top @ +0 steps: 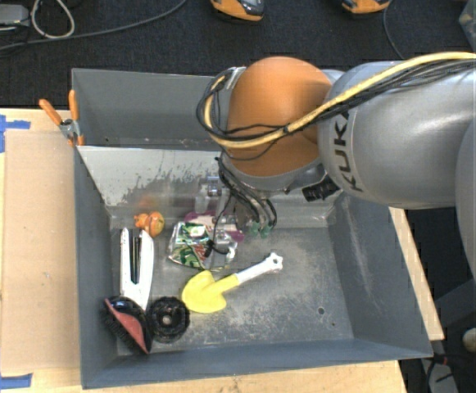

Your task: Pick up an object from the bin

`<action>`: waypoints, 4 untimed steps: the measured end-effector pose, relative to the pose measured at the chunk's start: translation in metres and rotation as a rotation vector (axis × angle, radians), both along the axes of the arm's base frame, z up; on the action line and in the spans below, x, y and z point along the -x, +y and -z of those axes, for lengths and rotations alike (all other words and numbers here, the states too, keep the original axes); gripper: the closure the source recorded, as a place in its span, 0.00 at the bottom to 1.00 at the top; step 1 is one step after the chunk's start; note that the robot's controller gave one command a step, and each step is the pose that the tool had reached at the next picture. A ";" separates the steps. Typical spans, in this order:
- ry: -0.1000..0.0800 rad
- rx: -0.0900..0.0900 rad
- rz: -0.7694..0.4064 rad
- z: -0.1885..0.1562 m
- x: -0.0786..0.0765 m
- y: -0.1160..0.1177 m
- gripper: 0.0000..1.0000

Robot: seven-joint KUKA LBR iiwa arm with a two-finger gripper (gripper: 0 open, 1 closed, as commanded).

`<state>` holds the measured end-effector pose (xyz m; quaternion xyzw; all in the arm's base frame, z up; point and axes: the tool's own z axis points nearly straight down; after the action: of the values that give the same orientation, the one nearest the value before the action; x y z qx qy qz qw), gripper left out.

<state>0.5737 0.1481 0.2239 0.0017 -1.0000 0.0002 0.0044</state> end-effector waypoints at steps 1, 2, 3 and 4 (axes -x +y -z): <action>-0.008 -0.001 0.004 -0.004 -0.002 -0.001 0.00; -0.010 -0.002 -0.016 0.101 -0.030 -0.028 0.00; -0.012 -0.003 -0.049 0.100 -0.036 -0.028 0.00; -0.007 -0.002 0.006 0.102 -0.037 -0.035 0.00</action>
Offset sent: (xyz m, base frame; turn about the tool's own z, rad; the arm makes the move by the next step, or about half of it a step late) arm 0.0428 -0.0427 -0.1539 -0.0255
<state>0.6111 0.1131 0.1222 -0.0011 -1.0000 -0.0006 0.0011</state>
